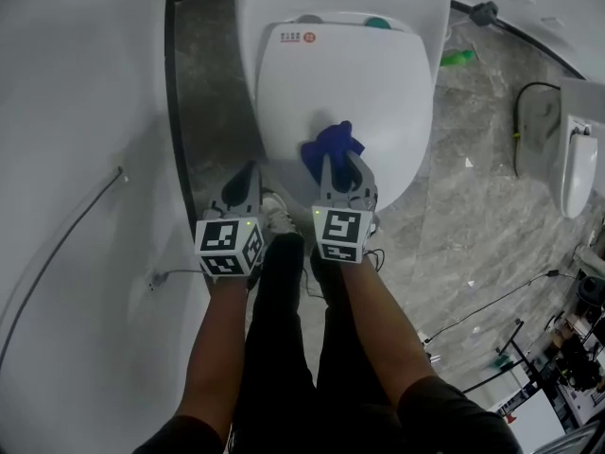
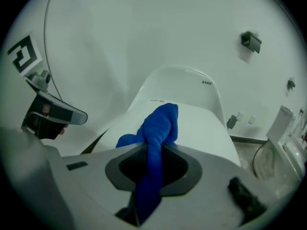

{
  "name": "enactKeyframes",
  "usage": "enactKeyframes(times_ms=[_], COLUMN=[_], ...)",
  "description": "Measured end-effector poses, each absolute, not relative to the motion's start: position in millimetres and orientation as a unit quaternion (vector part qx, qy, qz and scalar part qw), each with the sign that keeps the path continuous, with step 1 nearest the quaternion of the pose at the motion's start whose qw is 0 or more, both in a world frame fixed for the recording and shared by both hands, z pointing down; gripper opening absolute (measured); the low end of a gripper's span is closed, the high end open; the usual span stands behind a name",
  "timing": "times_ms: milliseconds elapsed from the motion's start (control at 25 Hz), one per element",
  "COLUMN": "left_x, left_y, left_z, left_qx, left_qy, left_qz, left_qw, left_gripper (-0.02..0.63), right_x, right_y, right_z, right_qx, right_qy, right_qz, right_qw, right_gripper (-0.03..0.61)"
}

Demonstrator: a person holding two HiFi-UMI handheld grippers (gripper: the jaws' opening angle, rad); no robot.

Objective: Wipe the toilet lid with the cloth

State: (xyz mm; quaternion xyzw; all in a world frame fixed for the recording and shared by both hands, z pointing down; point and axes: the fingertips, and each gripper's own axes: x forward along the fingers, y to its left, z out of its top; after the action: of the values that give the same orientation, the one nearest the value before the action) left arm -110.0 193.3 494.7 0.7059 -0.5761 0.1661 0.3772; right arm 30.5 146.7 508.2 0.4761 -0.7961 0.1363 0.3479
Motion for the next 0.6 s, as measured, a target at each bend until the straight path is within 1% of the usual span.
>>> enactKeyframes(times_ms=[600], left_x=[-35], left_y=[195], left_z=[492], left_qx=[0.720], left_qy=[-0.562], left_qz=[0.175], left_qw=[0.367], left_gripper=[0.011], right_x=[202], right_y=[132], right_z=[520], right_qx=[0.578], right_qy=[-0.719], right_qz=[0.171], right_qw=[0.345], right_gripper=[0.066])
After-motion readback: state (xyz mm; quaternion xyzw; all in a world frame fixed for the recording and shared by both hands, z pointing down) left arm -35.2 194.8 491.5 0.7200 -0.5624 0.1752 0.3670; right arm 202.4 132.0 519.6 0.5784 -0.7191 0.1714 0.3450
